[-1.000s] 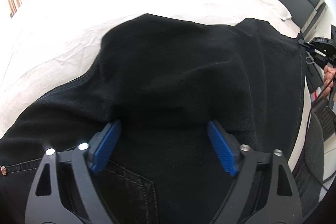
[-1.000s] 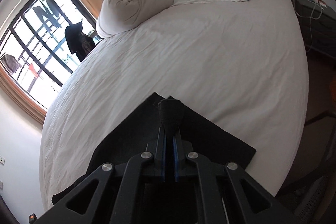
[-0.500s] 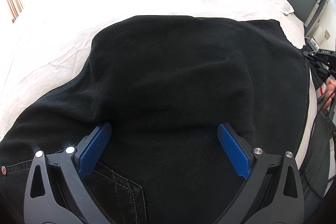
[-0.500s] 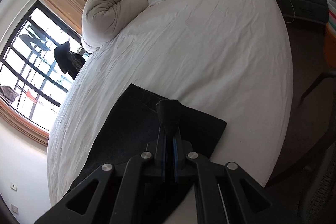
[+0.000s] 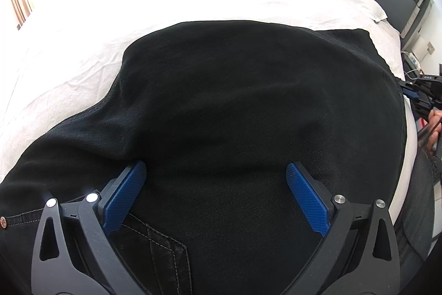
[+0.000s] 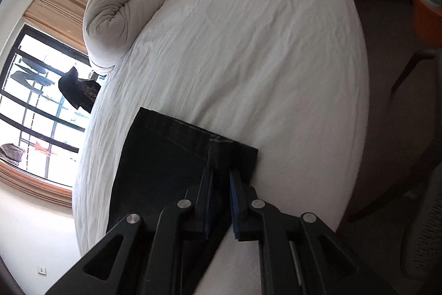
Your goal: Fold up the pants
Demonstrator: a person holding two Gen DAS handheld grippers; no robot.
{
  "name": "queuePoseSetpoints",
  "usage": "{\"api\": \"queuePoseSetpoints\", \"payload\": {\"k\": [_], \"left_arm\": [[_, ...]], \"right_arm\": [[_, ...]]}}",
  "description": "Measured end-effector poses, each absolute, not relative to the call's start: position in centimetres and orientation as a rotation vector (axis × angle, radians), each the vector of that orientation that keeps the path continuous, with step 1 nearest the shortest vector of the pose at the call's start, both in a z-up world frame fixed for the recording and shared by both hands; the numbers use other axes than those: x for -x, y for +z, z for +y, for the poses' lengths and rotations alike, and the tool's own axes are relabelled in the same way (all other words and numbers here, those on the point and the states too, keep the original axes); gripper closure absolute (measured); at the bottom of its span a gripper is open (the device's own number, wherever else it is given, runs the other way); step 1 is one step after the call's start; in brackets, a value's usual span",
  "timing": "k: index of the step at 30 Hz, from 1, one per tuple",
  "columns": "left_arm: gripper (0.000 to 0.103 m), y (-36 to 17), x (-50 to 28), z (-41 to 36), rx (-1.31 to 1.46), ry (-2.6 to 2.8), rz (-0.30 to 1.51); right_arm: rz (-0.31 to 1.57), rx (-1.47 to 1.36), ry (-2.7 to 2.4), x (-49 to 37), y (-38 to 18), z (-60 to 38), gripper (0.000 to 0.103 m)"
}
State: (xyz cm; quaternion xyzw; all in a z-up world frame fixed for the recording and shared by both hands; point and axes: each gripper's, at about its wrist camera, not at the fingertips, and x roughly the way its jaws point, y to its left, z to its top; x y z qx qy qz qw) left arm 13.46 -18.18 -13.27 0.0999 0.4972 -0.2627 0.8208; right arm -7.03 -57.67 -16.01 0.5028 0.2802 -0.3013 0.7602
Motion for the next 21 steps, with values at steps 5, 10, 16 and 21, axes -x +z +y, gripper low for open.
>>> {"api": "queuePoseSetpoints", "payload": {"k": [5,10,16,21], "left_arm": [[0.000,-13.2,-13.3,-18.0,-0.210,-0.560,1.055],[0.000,-13.2,-13.2,-18.2,-0.216,-0.556,1.054],[0.000,-13.1,-13.1,-18.4,-0.211,-0.557,1.053],[0.000,-12.3,-13.5,-18.4,-0.203,-0.554,1.088]], "right_arm": [[0.597,-1.051,-0.802,8.9,-13.5,-58.0,0.066],[0.577,-0.933,-0.637,5.9,-10.5,-56.9,0.066],[0.792,-0.927,-0.556,1.8,-14.4,-57.1,0.071],[0.824,-0.922,-0.636,3.6,-15.0,-57.9,0.101]]}}
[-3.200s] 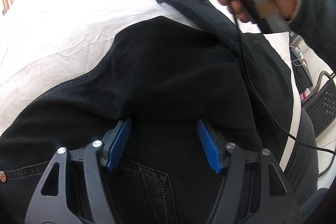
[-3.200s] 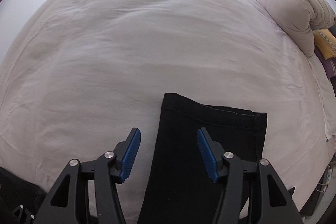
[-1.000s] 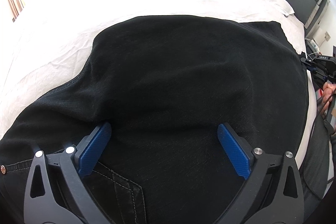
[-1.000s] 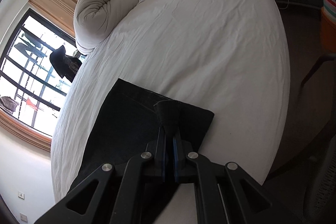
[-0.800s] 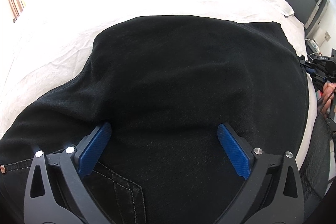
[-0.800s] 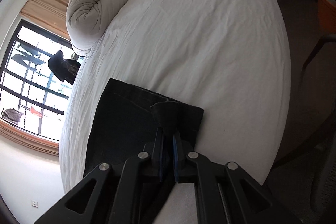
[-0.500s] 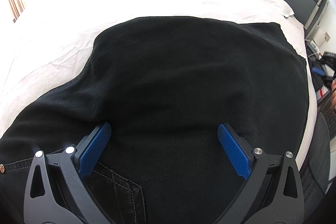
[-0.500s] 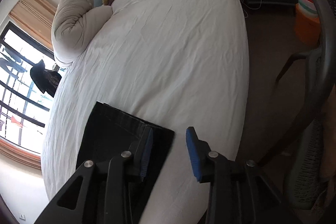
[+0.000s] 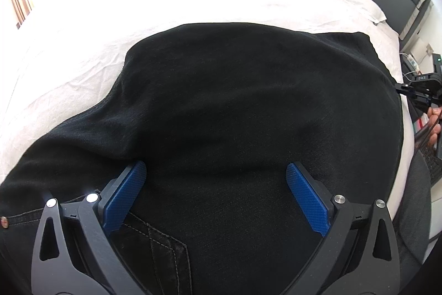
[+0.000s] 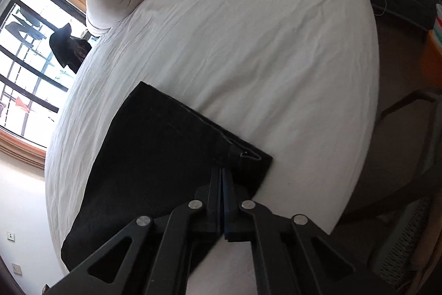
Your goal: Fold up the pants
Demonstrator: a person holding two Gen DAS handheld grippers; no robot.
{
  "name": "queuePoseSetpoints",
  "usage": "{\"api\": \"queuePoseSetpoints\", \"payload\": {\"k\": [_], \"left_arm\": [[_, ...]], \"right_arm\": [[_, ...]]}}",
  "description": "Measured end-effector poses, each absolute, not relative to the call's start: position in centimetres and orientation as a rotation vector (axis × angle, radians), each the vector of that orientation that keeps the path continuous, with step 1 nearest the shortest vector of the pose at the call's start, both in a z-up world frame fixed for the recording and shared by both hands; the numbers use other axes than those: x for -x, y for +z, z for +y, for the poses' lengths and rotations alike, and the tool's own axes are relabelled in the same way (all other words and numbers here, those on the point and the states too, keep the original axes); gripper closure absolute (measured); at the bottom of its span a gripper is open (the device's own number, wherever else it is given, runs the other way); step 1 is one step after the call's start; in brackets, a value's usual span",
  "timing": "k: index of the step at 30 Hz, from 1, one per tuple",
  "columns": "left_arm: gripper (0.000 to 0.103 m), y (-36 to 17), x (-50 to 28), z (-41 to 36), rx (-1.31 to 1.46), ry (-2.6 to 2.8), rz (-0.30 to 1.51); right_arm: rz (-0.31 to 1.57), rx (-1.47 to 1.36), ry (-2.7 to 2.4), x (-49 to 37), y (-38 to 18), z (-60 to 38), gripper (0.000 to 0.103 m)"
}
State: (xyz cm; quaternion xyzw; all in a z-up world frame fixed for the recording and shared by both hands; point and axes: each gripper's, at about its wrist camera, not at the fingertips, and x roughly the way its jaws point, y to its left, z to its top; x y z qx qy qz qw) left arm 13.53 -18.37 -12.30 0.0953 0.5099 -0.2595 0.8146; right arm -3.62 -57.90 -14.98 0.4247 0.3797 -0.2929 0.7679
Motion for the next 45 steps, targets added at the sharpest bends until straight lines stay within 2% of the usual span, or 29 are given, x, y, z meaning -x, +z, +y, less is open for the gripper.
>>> {"api": "queuePoseSetpoints", "payload": {"k": [2,5,8,11,15,22,24,26,28,29,31,33,35,37,39,41,45], "left_arm": [[0.000,-10.8,-13.8,-18.3,-0.153,-0.559,1.101],[0.000,-8.6,-14.3,-18.9,-0.117,-0.639,1.053],[0.000,-9.3,-15.7,-20.1,-0.129,-0.714,1.093],[0.001,-11.5,-18.2,-20.7,-0.136,-0.750,1.151],[0.002,-12.1,-21.7,-21.3,-0.101,-0.792,1.182],[0.003,-10.5,-24.8,-21.0,-0.143,-0.684,1.126],[0.003,-9.1,-24.0,-21.6,-0.154,-0.695,1.092],[0.003,-8.1,-22.6,-22.6,-0.159,-0.784,1.079],[0.003,-9.0,-21.4,-24.5,-0.226,-0.830,1.080],[0.003,-10.3,-21.2,-25.1,-0.247,-0.829,1.115],[0.004,-12.4,-20.9,-25.0,-0.262,-0.798,1.159],[0.004,-12.3,-19.0,-25.1,-0.327,-0.788,1.102],[0.004,-12.2,-17.0,-24.8,-0.374,-0.807,1.077],[0.004,-11.7,-15.1,-24.3,-0.409,-0.786,1.047],[0.003,-10.5,-13.4,-23.4,-0.352,-0.812,1.019],[0.003,-10.0,-11.5,-23.1,-0.318,-0.862,1.020],[0.004,-12.4,-8.9,-24.8,-0.369,-0.926,1.068]], "right_arm": [[0.816,-0.845,-0.672,3.3,-13.0,-56.9,0.084],[0.781,-0.792,-0.503,1.1,-11.1,-54.5,0.070],[0.805,-0.769,-0.353,-1.6,-11.6,-52.2,0.069],[0.904,-0.802,-0.330,-3.1,-14.3,-51.9,0.065],[0.906,-0.844,-0.336,-2.0,-16.3,-53.2,0.079],[0.932,-0.795,-0.398,0.1,-15.2,-53.0,0.080],[0.954,-0.765,-0.420,0.4,-14.7,-52.8,0.078],[0.928,-0.762,-0.406,0.7,-13.6,-52.4,0.063],[0.895,-0.756,-0.322,0.4,-12.9,-51.2,0.054],[0.912,-0.740,-0.294,0.0,-13.1,-50.6,0.053],[0.970,-0.718,-0.315,-0.3,-14.4,-50.2,0.055],[0.963,-0.737,-0.312,0.2,-15.3,-50.8,0.072],[0.982,-0.724,-0.342,0.8,-15.1,-51.3,0.095],[1.009,-0.710,-0.366,1.4,-15.1,-52.0,0.103],[1.027,-0.672,-0.402,2.1,-14.1,-52.1,0.103],[1.028,-0.642,-0.430,3.4,-12.9,-51.7,0.078],[0.927,-0.773,-0.154,3.5,-10.8,-48.6,0.074]]}}
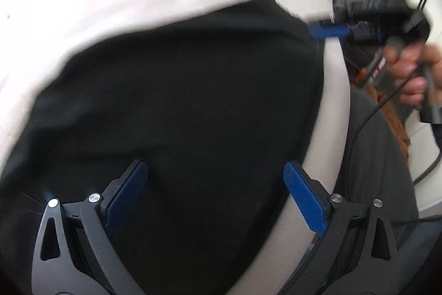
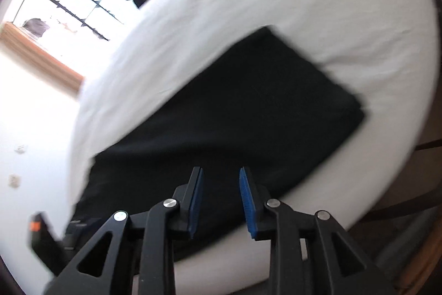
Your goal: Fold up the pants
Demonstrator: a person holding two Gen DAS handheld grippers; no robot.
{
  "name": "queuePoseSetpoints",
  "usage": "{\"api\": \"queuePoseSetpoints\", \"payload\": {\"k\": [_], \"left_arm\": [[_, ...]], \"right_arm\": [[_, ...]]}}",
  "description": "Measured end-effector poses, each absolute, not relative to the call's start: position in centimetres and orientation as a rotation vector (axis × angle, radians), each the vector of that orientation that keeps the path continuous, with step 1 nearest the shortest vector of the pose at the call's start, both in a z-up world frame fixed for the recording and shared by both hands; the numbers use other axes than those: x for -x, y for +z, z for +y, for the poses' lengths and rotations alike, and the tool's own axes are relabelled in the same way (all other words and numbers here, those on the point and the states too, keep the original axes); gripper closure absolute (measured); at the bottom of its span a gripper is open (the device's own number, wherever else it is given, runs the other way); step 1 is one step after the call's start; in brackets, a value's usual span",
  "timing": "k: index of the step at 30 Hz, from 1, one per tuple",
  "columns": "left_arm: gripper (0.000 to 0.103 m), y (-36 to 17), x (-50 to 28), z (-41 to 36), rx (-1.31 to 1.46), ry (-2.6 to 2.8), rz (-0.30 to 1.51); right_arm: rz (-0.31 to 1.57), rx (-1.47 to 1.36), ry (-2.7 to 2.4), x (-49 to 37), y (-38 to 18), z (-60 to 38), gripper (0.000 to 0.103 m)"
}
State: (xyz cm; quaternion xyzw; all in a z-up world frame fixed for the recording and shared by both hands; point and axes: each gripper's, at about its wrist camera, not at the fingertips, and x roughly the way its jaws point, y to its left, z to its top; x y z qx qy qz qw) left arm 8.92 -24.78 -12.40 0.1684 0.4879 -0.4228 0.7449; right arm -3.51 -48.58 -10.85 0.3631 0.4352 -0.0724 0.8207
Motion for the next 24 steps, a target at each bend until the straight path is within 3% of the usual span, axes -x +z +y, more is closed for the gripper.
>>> {"api": "queuePoseSetpoints", "payload": {"k": [5,6,8,9,14,15,17,24], "left_arm": [[0.004,-13.1,-8.5,-25.4,-0.384,-0.913,1.124],[0.004,-13.2,-8.1,-25.4,-0.386,-0.921,1.135],[0.004,-13.5,-7.4,-24.8,-0.389,-0.930,1.145],[0.004,-13.6,-7.3,-24.2,-0.394,-0.929,1.144],[0.004,-13.4,-6.1,-25.1,-0.368,-0.934,1.150],[0.004,-13.2,-6.3,-25.1,-0.337,-0.941,1.155],[0.004,-12.8,-6.6,-24.1,-0.266,-0.938,1.161],[0.004,-11.1,-9.1,-21.6,-0.126,-0.879,1.147]], "right_arm": [[1.125,-0.780,0.050,0.2,-14.8,-41.9,0.071],[1.172,-0.780,0.031,0.1,-16.0,-41.6,0.074],[1.182,-0.777,0.005,0.6,-16.4,-42.0,0.097],[1.209,-0.779,-0.015,1.1,-16.4,-42.4,0.103],[1.258,-0.749,-0.057,2.6,-15.8,-43.4,0.103],[1.251,-0.734,-0.074,2.6,-15.2,-43.2,0.101],[1.222,-0.745,-0.064,3.1,-14.1,-42.7,0.076],[1.171,-0.950,0.076,1.1,-16.0,-41.5,0.073]]}}
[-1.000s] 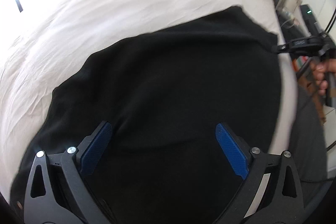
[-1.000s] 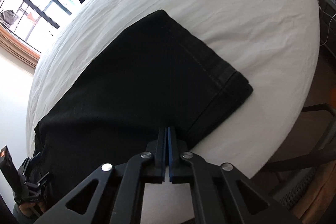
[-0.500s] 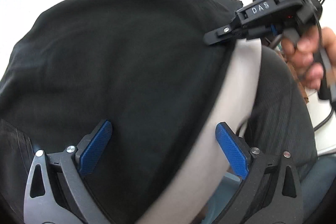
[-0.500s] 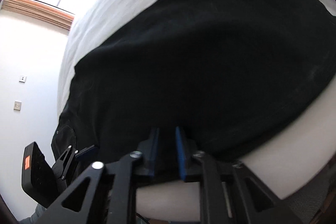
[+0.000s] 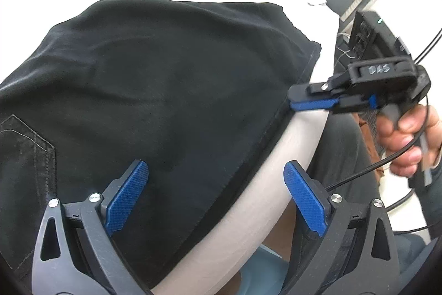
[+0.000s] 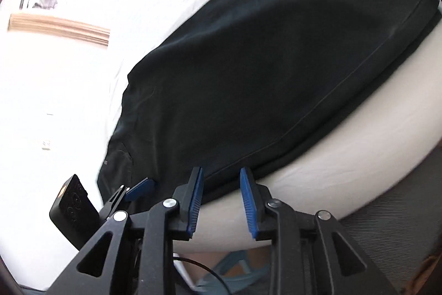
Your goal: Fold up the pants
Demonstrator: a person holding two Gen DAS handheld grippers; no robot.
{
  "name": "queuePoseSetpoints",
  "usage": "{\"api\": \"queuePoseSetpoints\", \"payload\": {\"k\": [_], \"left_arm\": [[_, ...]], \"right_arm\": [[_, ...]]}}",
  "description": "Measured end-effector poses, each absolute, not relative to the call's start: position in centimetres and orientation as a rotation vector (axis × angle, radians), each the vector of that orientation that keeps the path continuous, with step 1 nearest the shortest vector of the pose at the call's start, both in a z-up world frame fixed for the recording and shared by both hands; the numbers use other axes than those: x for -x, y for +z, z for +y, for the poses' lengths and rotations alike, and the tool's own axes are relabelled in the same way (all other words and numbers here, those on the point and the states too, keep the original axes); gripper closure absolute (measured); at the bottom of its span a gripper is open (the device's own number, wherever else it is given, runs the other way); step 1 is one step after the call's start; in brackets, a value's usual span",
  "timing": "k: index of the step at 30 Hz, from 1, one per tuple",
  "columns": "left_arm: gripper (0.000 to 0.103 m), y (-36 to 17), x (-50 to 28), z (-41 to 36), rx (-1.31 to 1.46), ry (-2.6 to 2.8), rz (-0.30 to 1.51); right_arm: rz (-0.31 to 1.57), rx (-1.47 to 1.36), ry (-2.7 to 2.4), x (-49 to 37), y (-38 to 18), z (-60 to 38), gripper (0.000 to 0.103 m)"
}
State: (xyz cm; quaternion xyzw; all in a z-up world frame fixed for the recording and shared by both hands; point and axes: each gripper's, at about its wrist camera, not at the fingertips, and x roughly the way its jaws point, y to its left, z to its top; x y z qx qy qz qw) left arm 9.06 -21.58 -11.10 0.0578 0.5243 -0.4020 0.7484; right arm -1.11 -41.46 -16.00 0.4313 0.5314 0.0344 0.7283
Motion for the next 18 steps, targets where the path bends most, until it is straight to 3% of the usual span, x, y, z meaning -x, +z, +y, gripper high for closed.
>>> {"api": "queuePoseSetpoints", "payload": {"k": [18], "left_arm": [[0.004,-11.8,-7.9,-21.5,-0.125,-0.869,1.162]], "right_arm": [[1.169,-1.169,0.079,1.2,-17.9,-42.2,0.073]]}}
